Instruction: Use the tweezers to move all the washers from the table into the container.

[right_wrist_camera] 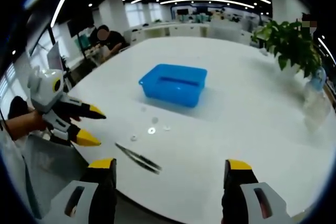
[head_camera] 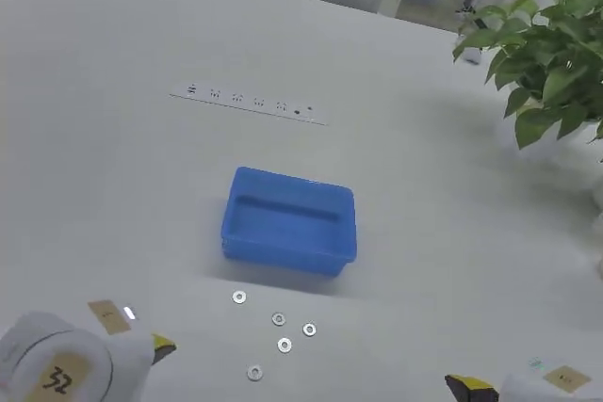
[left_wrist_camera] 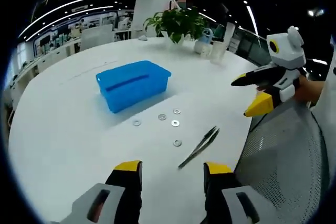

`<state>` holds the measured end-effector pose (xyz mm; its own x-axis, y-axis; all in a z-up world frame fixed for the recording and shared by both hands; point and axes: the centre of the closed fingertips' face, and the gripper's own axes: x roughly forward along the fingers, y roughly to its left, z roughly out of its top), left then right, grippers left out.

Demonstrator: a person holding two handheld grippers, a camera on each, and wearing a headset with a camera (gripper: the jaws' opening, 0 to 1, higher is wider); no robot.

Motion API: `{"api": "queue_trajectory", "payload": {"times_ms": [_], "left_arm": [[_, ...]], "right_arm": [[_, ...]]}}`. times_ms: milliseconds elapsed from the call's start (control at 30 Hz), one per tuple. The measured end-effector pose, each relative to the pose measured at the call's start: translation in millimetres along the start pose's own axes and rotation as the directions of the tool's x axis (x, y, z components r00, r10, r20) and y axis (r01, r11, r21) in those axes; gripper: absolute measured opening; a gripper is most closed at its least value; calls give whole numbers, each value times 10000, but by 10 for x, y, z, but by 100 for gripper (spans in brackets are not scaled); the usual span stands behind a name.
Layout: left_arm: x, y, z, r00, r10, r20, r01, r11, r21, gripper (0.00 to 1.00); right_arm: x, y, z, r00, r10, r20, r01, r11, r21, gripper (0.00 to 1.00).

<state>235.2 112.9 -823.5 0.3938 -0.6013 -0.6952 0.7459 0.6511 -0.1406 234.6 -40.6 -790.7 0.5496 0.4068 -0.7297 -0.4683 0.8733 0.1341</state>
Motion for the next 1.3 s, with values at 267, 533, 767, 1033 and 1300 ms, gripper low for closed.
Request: {"api": "queue_trajectory", "payload": {"times_ms": [267, 533, 767, 1033, 1300], "left_arm": [[240, -87, -78, 9957, -725, -584, 795, 9884, 1292, 20], [338, -172, -185, 9874, -990, -1231, 1305, 9504, 2824, 11], [379, -214, -192, 9837, -1157, -1378, 1579, 9224, 3524, 2], [281, -283, -102, 9790, -1522, -1355, 1947, 8952, 4009, 0], [16, -416, 241, 9838, -1675, -639, 1787, 8873, 4252, 0]], "right_arm": [[-28, -17, -16, 10000, -92, 19, 91, 9999, 83, 82], [-23, 9, -1, 10000, -63, -18, 63, 10000, -71, 82], [5, 81, 22, 9999, 111, -67, -113, 9996, -263, 82], [38, 259, 32, 9976, 666, -212, -684, 9932, -940, 77], [174, 617, -18, 9786, 1878, -838, -2026, 9506, -2351, 54]]}}
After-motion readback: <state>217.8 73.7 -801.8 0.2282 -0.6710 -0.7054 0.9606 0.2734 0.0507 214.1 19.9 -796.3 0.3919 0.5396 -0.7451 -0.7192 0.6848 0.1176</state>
